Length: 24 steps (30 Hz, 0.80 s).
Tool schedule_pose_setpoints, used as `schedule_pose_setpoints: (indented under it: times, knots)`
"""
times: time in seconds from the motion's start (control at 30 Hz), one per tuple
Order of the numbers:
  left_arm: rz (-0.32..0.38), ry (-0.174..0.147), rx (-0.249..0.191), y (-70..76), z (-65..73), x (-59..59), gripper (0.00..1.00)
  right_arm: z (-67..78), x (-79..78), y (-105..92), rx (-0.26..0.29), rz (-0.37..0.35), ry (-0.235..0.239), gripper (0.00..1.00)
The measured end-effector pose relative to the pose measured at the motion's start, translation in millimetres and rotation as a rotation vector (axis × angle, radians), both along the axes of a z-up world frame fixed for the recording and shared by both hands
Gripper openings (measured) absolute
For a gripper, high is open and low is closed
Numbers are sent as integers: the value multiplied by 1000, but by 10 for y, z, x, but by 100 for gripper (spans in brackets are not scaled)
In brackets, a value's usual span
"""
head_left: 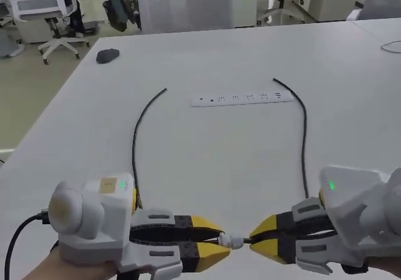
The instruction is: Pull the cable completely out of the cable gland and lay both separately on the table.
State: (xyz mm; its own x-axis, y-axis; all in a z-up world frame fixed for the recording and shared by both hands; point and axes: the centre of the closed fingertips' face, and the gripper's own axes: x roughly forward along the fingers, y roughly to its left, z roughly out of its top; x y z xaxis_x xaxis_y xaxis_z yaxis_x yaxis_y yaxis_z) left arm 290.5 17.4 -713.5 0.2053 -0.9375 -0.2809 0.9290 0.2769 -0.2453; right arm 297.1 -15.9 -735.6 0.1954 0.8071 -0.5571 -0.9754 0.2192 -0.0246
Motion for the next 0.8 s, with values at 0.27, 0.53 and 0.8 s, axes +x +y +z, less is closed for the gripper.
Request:
schedule_pose_setpoints:
  times: [0.27, 0.53, 0.8]
  knots:
    - [10, -10, -8, -14, 2, -2, 15, -25, 82, -338, -15, -135, -5, 0]
    - [8, -35, 17, 24, -37, -10, 15, -195, 230, -868, -85, -356, 50, 0]
    - [-4, -37, 32, 24, -83, -34, 15, -341, 337, -1368, -137, -469, 61, 0]
